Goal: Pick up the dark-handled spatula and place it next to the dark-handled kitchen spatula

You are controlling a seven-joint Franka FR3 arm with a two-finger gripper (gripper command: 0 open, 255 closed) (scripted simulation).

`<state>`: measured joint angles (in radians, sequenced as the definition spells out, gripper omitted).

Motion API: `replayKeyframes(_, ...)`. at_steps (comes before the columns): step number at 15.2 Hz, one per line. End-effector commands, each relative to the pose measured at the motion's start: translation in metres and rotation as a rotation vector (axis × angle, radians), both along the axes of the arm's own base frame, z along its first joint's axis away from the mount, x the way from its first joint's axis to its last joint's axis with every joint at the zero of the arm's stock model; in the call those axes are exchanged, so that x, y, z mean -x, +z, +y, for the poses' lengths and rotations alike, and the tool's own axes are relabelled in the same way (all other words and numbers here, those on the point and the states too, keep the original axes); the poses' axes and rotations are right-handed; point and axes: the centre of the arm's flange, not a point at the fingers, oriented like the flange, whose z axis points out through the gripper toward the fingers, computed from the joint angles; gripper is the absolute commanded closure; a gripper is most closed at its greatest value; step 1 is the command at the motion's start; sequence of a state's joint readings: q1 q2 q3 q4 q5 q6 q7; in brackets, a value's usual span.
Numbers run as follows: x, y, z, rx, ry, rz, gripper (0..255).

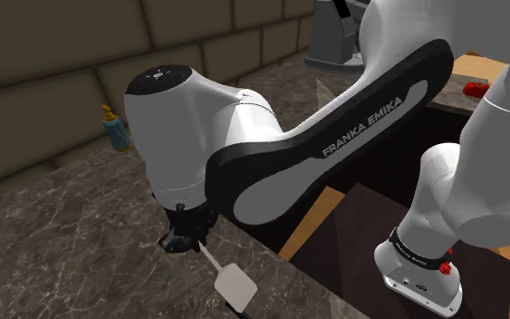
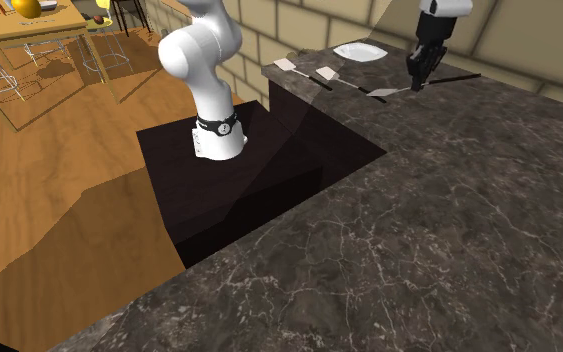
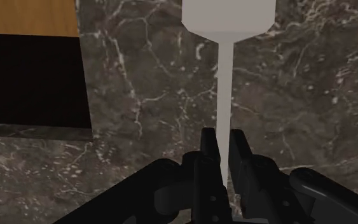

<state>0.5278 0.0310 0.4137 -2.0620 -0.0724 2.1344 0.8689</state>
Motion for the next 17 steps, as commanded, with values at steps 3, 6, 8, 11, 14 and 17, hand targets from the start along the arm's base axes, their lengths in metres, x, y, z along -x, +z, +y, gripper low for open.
replayKeyframes(3,0.037,-0.001,0.037,0.000,-0.002,0.000,255)
replayKeyframes(6,0.063,-0.001,0.067,0.000,-0.002,0.000,255)
replayKeyframes(8,0.081,-0.001,0.086,0.000,-0.002,0.000,255)
replayKeyframes(11,0.108,-0.001,0.116,0.000,-0.002,0.000,255)
replayKeyframes(14,0.134,0.000,0.145,0.000,-0.002,0.000,255)
replayKeyframes(17,0.161,0.000,0.174,0.000,-0.002,0.000,255)
